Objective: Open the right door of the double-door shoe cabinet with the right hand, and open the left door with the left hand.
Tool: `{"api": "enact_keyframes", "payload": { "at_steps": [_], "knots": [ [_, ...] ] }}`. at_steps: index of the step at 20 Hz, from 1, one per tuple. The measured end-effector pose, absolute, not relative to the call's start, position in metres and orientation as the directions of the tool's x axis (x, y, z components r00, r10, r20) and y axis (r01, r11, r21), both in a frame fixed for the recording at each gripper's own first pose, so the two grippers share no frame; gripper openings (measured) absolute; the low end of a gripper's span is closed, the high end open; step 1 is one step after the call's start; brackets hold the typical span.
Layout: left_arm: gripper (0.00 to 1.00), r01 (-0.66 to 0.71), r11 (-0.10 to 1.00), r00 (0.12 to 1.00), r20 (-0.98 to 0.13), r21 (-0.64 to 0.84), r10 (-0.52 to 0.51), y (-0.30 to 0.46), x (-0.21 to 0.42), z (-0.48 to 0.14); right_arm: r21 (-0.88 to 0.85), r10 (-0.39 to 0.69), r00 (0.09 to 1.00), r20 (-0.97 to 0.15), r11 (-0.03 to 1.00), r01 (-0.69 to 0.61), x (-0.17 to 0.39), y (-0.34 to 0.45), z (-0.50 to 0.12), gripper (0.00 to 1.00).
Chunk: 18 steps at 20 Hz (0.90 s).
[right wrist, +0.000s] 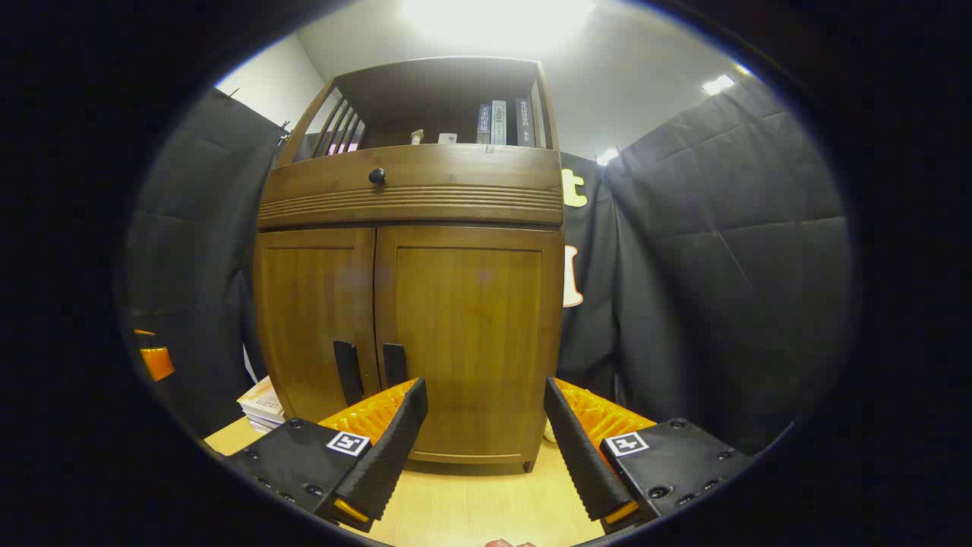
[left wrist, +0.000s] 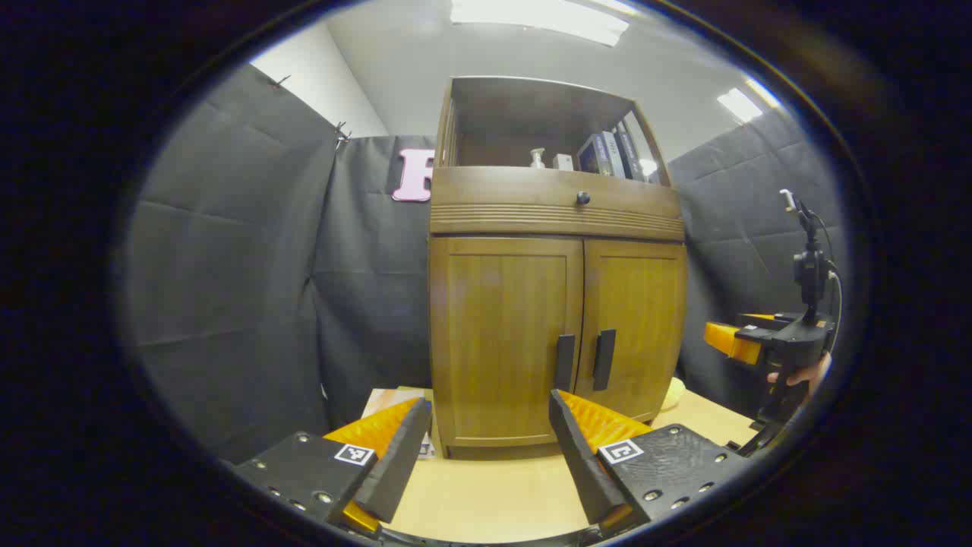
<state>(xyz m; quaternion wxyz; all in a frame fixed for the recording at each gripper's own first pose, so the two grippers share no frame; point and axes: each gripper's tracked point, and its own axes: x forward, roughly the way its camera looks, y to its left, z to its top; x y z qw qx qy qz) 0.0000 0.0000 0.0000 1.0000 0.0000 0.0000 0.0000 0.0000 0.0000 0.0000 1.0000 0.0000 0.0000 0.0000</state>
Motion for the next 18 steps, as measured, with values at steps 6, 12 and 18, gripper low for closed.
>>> {"api": "enact_keyframes", "payload": {
  "at_steps": [6, 12, 18],
  "knots": [
    [0.92, 0.01, 1.0, 1.0, 0.003, 0.023, -0.011, -0.002, 0.008, -0.004, 0.024, -0.021, 1.0, 0.019, 0.999, 0.02, 0.003, 0.0, 0.003, 0.97],
    [0.92, 0.028, 0.999, 1.0, -0.01, 0.024, -0.028, -0.009, 0.02, -0.016, 0.044, 0.006, 1.0, 0.003, 0.999, -0.006, 0.006, 0.015, 0.003, 0.97],
    [0.92, 0.036, 0.999, 0.999, 0.0, -0.014, -0.036, -0.001, 0.03, -0.018, 0.058, 0.018, 1.0, 0.007, 0.998, -0.018, 0.009, 0.024, 0.007, 0.96]
  ]
}}
